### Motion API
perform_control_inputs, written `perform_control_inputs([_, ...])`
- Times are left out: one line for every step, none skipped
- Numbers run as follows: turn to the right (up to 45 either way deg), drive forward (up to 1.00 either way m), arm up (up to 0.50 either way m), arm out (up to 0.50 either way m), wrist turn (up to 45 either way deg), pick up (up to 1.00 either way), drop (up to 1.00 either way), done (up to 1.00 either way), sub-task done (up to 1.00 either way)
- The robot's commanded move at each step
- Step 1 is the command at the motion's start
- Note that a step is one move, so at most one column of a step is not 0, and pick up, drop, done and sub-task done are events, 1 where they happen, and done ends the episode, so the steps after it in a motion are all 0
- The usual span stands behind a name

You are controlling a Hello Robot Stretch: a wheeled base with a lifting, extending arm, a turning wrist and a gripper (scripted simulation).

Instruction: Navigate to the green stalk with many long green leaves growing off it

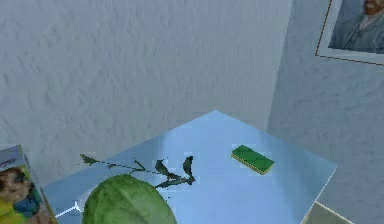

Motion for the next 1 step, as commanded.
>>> perform_control_inputs([0.0,0.0,0.0,0.0,0.0,0.0,0.0,1.0,0.0])
